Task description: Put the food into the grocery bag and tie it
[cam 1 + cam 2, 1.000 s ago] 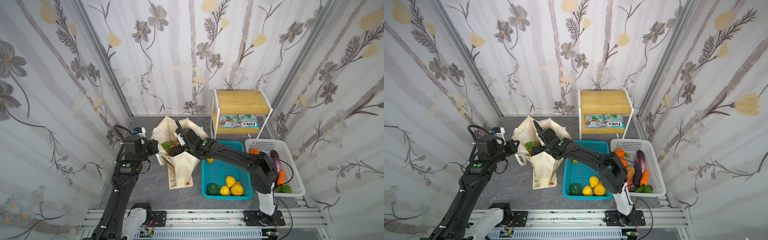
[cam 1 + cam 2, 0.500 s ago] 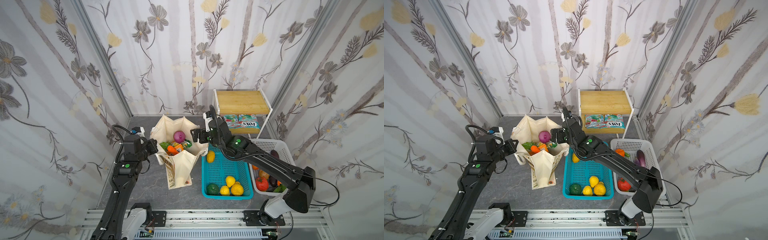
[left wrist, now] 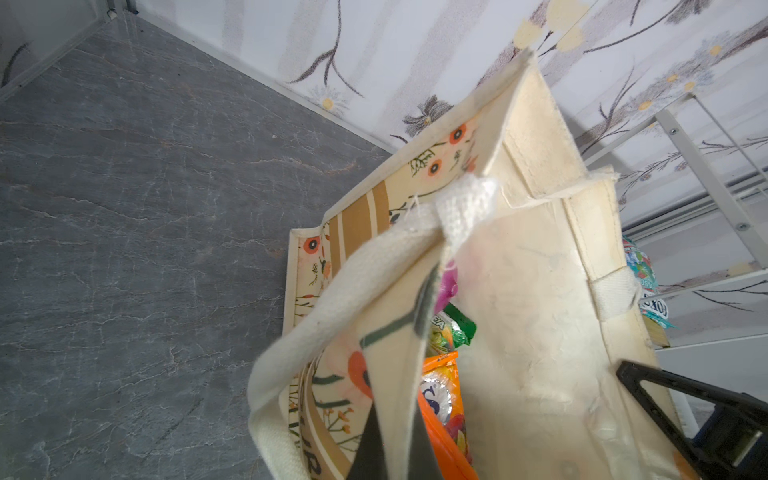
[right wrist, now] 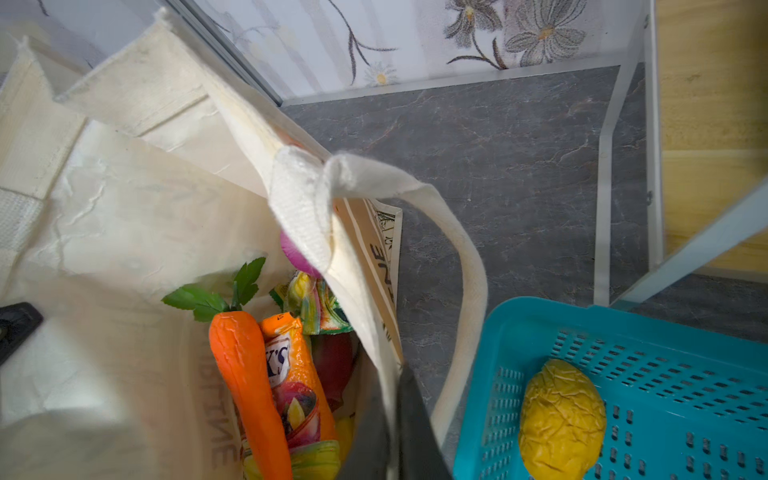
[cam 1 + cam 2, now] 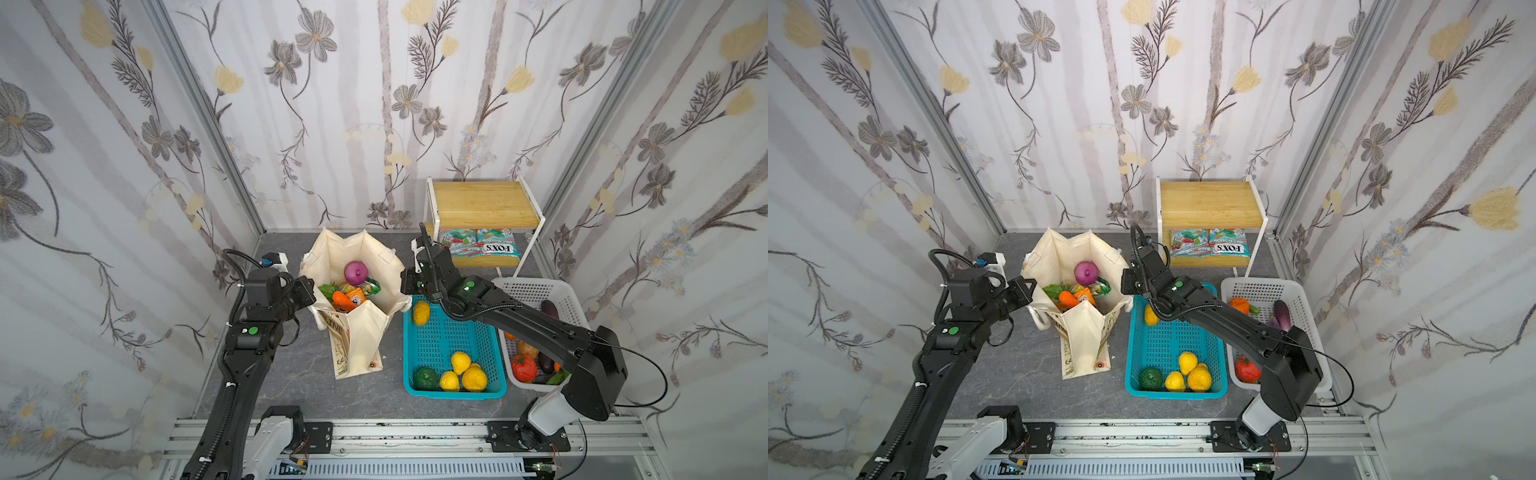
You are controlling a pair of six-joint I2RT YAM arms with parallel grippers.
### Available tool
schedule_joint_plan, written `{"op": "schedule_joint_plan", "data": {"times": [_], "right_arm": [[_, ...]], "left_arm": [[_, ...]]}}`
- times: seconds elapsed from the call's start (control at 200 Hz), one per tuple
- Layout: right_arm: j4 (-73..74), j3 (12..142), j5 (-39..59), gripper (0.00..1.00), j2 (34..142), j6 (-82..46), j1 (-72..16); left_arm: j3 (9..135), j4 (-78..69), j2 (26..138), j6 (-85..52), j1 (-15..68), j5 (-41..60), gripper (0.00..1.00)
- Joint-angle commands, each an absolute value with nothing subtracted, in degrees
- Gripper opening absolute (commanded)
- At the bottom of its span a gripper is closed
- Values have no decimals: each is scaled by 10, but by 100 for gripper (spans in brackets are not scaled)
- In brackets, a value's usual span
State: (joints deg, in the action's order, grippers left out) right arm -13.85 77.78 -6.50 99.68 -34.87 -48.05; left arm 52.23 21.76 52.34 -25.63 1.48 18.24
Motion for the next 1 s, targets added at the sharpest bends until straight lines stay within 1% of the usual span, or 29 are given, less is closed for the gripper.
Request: {"op": "schedule_joint_plan", "data": {"times": [0.0,0.165,0.305,0.385,0.465,0.57,0.724,0.809,0.829,0.879,0.994], "right_arm": [[-74,806,-27,0,994,-343,-509],[-43,830,6,0,984,-340,-521],[2,840,42,0,990,-342,-523],[2,873,55,0,1015,-349,-529],[-29,912,45,0,1038,-344,-533],[-73,917,1,0,1026,-340,-518],[-75,838,-30,0,952,-339,-480],[-84,807,-58,0,918,-328,-475],[-87,801,-60,0,904,-327,-456],[-94,789,-64,0,887,-327,-446],[-102,778,-57,0,880,-325,-441]], "left_arm": [[562,166,524,-285,21,225,0],[588,169,526,-285,24,224,0],[597,168,567,-308,47,287,0],[603,168,575,-305,79,267,0],[609,173,567,-294,84,238,0],[630,219,553,-263,60,150,0],[636,267,552,-238,-23,143,0],[626,272,540,-230,-28,94,0],[623,272,537,-229,-29,85,0],[619,273,533,-226,-33,70,0],[613,271,536,-230,-31,91,0]]}}
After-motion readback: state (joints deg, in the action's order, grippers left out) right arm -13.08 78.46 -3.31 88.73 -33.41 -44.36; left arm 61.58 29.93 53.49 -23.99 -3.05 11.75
